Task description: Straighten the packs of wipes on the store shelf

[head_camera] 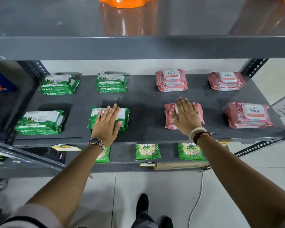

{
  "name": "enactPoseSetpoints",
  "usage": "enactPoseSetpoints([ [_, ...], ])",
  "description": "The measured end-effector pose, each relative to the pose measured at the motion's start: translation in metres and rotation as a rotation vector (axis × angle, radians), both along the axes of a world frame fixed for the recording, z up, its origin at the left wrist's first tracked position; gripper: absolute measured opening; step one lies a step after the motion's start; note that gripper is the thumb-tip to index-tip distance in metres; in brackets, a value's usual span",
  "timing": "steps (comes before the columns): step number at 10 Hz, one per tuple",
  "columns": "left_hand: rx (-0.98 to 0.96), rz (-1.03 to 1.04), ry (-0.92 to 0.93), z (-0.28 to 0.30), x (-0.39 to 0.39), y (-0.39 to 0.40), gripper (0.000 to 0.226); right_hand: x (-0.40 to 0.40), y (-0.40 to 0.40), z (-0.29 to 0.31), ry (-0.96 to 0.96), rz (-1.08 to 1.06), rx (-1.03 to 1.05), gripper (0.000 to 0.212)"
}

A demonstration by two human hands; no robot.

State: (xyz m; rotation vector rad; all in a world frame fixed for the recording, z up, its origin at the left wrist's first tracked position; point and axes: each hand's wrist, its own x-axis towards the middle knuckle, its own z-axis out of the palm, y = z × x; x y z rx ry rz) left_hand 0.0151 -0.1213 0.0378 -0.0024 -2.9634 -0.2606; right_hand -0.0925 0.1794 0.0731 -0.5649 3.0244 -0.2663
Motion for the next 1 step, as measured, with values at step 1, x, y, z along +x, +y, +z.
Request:
enactPoseSetpoints([
  [1,0.039,0.02,0.006,0.0053,0.0034,0.0055,0.06,0.0036,0.0071,0.0101,0.015,0.023,-0.074,0.064],
])
